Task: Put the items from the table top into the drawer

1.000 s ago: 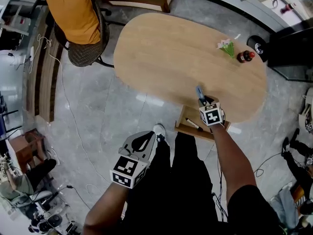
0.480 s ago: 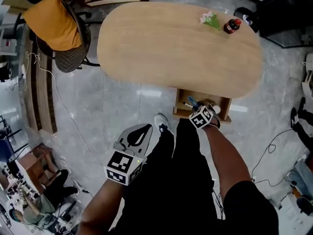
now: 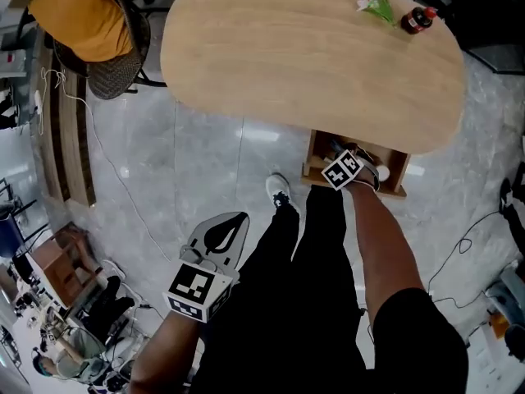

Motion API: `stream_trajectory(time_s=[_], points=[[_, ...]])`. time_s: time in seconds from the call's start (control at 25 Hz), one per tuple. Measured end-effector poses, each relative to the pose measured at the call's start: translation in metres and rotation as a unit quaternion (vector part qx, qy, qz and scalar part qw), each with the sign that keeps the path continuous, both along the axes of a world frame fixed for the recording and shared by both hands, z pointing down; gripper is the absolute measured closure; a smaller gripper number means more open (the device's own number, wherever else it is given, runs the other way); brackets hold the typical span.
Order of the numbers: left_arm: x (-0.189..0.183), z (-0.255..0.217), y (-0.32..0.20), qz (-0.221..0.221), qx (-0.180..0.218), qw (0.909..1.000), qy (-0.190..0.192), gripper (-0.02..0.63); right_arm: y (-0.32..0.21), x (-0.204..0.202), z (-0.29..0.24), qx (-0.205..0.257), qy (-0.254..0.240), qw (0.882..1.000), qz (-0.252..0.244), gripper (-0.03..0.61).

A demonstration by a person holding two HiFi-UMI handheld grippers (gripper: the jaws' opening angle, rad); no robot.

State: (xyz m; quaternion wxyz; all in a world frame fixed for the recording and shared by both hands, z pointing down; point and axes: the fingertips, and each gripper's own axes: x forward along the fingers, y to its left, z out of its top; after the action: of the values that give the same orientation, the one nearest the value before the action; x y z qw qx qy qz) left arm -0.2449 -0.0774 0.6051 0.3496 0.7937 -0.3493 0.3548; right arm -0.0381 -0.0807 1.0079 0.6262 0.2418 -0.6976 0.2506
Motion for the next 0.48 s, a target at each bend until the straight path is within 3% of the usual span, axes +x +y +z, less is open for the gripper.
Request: stream_trajectory(time_s=[0.16,0.24,0.48], points=[[-0.012,0.006,0.008,-0.008,-0.002,1.0000,-0.002,0.612,0.006,0.003,0.013,-0.013,0.017,1.000,0.013,0.457],[-0.014,0.004,0.010,-0.006,0.001,1.0000,-0.001,0.612,0.005,0.000,0.011,-0.019,0.013,0.999,0.031,0.414],[-0.005,-0.020,0.001,0.009,0.028,0.9994,0.017,0.612,0.004,0.000,-0.033,0.006,0.003,0.998,0.066,0.399]])
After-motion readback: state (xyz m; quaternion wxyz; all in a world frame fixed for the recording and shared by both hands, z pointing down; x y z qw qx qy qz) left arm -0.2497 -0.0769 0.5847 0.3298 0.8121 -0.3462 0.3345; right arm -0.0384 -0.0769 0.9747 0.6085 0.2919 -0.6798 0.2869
